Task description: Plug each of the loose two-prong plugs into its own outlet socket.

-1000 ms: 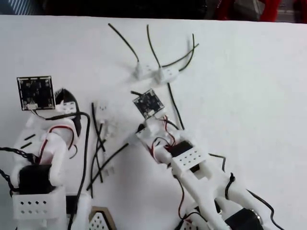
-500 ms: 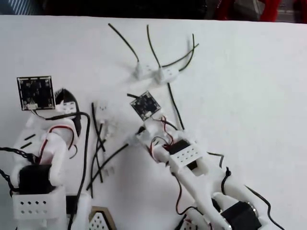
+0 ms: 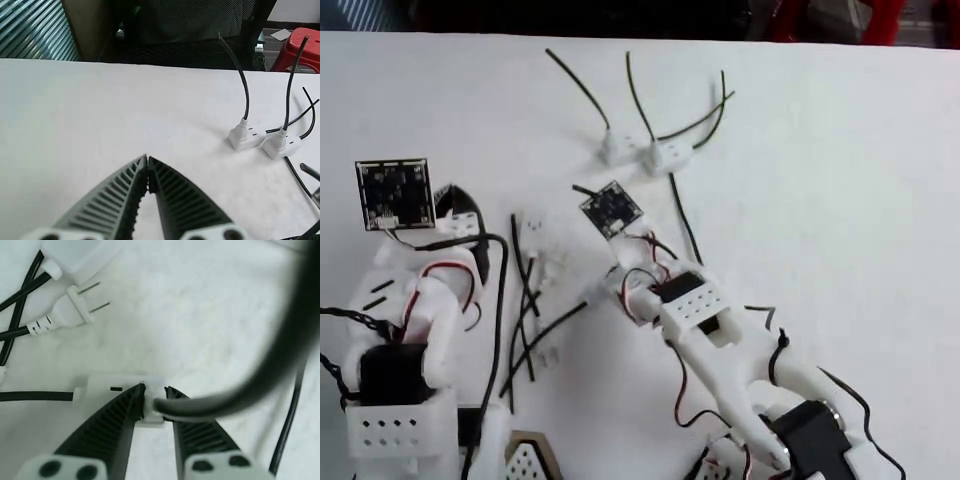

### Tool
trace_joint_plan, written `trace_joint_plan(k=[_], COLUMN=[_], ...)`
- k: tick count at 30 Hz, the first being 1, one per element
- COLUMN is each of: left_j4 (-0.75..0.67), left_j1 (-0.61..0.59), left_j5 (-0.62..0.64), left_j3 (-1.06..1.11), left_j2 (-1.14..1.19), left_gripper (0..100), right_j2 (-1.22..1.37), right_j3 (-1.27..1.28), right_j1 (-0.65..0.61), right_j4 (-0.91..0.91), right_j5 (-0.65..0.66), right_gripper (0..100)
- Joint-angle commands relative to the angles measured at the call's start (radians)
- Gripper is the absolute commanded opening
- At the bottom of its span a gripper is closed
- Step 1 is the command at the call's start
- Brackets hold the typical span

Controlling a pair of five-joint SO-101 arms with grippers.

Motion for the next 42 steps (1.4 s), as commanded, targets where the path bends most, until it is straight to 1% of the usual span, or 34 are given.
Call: trace_joint_plan(k=[1,5,9,13,15,18,20,22,26,31,33,34,38,39,42], left_j4=[-0.026,-0.026,-0.026,-0.026,-0.026,-0.026,-0.026,-0.026,-0.026,-0.026,-0.025,-0.025,-0.025,-0.025,-0.025], left_j1=[0.01,0.01,0.01,0.01,0.01,0.01,0.01,0.01,0.01,0.012,0.012,0.012,0.012,0.012,0.012], left_j5=[0.009,0.009,0.009,0.009,0.009,0.009,0.009,0.009,0.009,0.009,0.009,0.009,0.009,0.009,0.009], left_j3=[-0.005,-0.005,-0.005,-0.003,-0.003,-0.003,-0.003,-0.003,-0.003,-0.003,-0.003,-0.003,-0.003,-0.003,-0.003], left_j2=[-0.016,-0.016,-0.016,-0.016,-0.016,-0.016,-0.016,-0.016,-0.016,-0.016,-0.016,-0.016,-0.016,-0.016,-0.016], left_gripper=[3,3,3,3,3,3,3,3,3,3,3,3,3,3,3], right_j2=[0.027,-0.013,-0.162,-0.275,-0.289,-0.274,-0.249,-0.213,-0.122,-0.01,0.039,0.065,0.11,0.105,0.058], right_j3=[-0.005,-0.009,-0.046,-0.121,-0.152,-0.195,-0.209,-0.21,-0.213,-0.305,-0.354,-0.387,-0.522,-0.557,-0.631], right_j1=[-0.021,-0.012,0.071,0.163,0.202,0.259,0.308,0.354,0.432,0.486,0.498,0.499,0.496,0.492,0.475], right_j4=[0.039,0.033,0.033,0.038,0.031,0.005,-0.058,-0.139,-0.266,-0.286,-0.252,-0.217,0.01,0.082,0.285], right_j5=[0.009,0.005,-0.011,-0.173,-0.212,-0.284,-0.348,-0.385,-0.402,-0.419,-0.457,-0.468,-0.47,-0.468,-0.465], right_gripper=[1.7,1.7,1.7,2.0,2.0,2.1,2.1,2.1,2.1,2.2,2.8,4.8,19.2,21.3,21.3])
